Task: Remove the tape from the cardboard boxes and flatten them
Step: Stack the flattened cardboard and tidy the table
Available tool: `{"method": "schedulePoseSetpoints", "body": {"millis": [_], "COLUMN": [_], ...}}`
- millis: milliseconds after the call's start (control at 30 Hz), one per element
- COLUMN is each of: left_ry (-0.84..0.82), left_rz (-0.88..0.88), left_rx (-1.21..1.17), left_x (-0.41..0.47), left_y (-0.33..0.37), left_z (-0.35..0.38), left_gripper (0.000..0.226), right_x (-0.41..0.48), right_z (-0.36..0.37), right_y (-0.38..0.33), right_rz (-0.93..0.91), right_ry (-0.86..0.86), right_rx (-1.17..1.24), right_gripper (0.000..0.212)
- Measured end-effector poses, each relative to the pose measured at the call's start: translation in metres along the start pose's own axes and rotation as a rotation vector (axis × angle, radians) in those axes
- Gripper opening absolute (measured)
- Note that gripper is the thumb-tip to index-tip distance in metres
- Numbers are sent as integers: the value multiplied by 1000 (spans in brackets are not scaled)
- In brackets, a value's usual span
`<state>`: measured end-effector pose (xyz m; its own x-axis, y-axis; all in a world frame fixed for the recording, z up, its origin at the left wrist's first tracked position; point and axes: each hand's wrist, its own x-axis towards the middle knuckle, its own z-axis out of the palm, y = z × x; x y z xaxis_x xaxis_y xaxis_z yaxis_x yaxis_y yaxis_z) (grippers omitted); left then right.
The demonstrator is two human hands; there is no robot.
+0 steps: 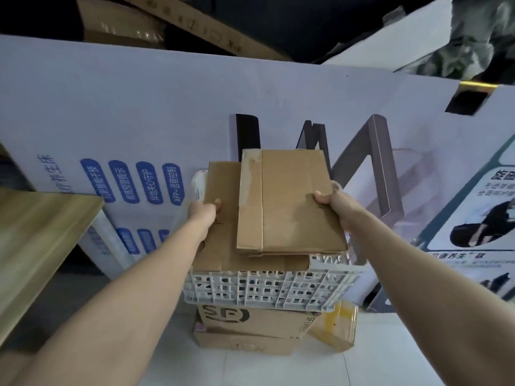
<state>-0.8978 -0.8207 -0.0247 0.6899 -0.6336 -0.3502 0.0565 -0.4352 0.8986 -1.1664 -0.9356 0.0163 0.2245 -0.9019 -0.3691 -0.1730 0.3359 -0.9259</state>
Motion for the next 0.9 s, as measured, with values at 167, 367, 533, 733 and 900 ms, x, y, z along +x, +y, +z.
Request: {"method": "schedulePoseSetpoints", "body": {"millis": [167,367,533,733,900], "left_ry": [55,142,197,-43,40], "left_rz": [-66,-152,-196,-243,-315], "left_rx": [11,-31,-150,-195,-359], "left_x": [10,15,13,6,5], "left_y": [-1,-10,-14,-16,-20], "left_z": [7,16,28,34,41], "left_gripper": [38,37,66,100,72], "right_x": [34,63,78,92,98], "right_z": [19,37,41,45,40], "right_y": [8,9,14,18,6], "right_rz": [103,135,130,89,89], "right_ry": [-99,-211,-283,-308,-304], "right_rx": [-22,-71,-115,-216,-286], "right_gripper": [24,27,42,54,68]}}
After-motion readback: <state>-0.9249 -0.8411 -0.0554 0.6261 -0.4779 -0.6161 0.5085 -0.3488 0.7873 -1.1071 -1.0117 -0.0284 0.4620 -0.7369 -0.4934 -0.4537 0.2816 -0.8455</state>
